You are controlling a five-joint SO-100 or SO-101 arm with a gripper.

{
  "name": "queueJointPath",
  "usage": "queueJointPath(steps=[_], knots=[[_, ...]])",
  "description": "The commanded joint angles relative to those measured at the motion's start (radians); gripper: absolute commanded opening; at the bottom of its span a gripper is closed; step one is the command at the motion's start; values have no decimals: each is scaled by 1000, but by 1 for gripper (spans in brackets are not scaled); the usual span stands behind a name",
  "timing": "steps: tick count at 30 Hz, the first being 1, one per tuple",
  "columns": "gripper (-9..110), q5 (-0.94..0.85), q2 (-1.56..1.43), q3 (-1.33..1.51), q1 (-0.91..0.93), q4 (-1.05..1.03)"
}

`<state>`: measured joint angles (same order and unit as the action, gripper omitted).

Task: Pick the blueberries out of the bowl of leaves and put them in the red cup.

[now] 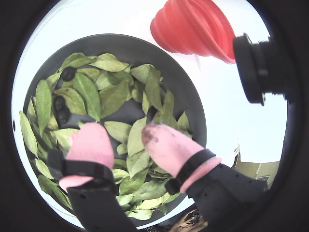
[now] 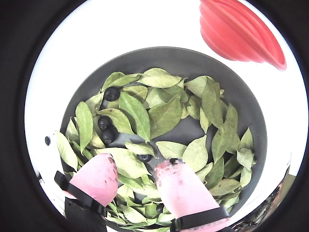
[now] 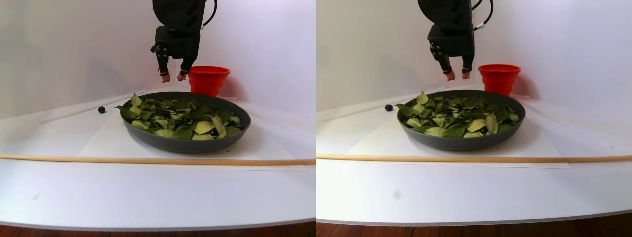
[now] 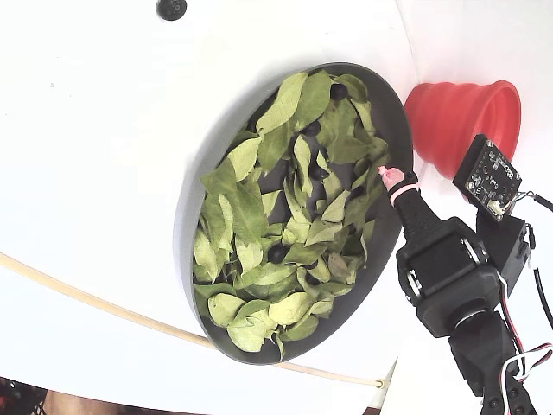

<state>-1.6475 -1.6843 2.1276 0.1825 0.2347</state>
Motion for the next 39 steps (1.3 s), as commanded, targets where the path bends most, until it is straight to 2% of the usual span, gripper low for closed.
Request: queueJointPath(steps=[1,39], knots=[[15,8,-9,-9,-2,25],[16,57,236,-92,-11,138]])
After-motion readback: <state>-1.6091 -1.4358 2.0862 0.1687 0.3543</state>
